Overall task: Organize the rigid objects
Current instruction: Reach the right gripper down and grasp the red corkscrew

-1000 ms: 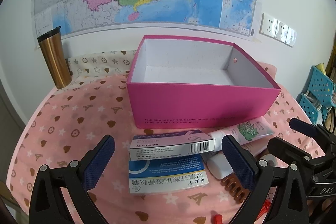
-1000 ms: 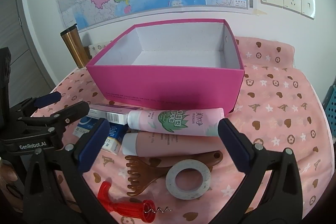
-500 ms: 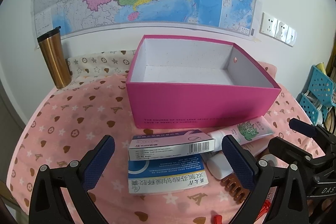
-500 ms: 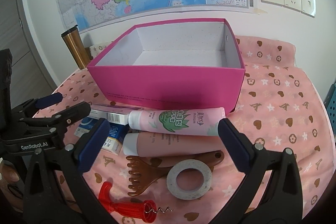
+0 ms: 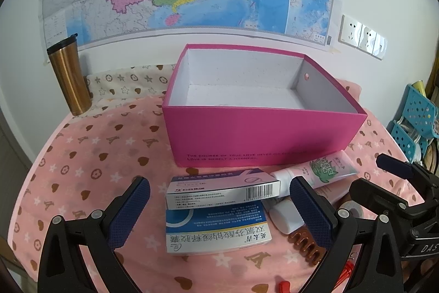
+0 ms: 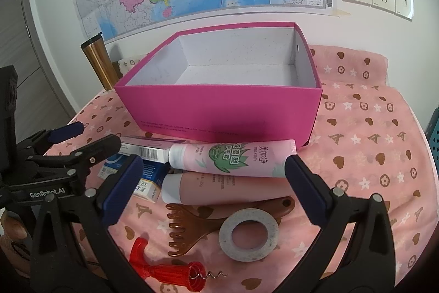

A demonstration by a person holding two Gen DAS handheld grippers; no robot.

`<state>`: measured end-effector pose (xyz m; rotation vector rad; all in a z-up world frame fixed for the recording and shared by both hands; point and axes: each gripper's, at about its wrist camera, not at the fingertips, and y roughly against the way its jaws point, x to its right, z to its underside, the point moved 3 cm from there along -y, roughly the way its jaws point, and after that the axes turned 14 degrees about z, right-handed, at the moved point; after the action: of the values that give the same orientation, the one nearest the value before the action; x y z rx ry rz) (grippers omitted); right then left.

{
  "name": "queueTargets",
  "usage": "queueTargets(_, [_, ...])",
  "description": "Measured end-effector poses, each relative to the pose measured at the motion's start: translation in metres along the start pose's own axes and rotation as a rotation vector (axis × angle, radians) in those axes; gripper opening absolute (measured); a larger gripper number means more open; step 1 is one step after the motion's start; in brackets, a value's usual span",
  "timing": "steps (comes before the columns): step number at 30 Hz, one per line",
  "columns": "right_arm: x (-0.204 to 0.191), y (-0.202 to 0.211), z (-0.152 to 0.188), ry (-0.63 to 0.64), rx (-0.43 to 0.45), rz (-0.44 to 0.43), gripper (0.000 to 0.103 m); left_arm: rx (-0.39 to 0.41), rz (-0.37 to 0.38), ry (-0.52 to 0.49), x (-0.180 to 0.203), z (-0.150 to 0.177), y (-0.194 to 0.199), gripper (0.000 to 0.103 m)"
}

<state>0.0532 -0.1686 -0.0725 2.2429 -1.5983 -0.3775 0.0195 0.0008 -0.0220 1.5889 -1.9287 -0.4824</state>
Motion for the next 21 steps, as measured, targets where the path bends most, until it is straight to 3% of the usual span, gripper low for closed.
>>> queueTargets(12, [0.008, -0.015, 0.006, -0.025, -0.058, -0.004, 0.102, -0.029, 0.021, 0.031, -0.019, 0.002, -0.006, 0.103])
queueTargets(21, [0.004, -0.017, 0.003, -0.002, -0.069, -0.049, 0.095, -0.053, 0.051, 0.063, -0.038, 0.007, -0.012, 0.103])
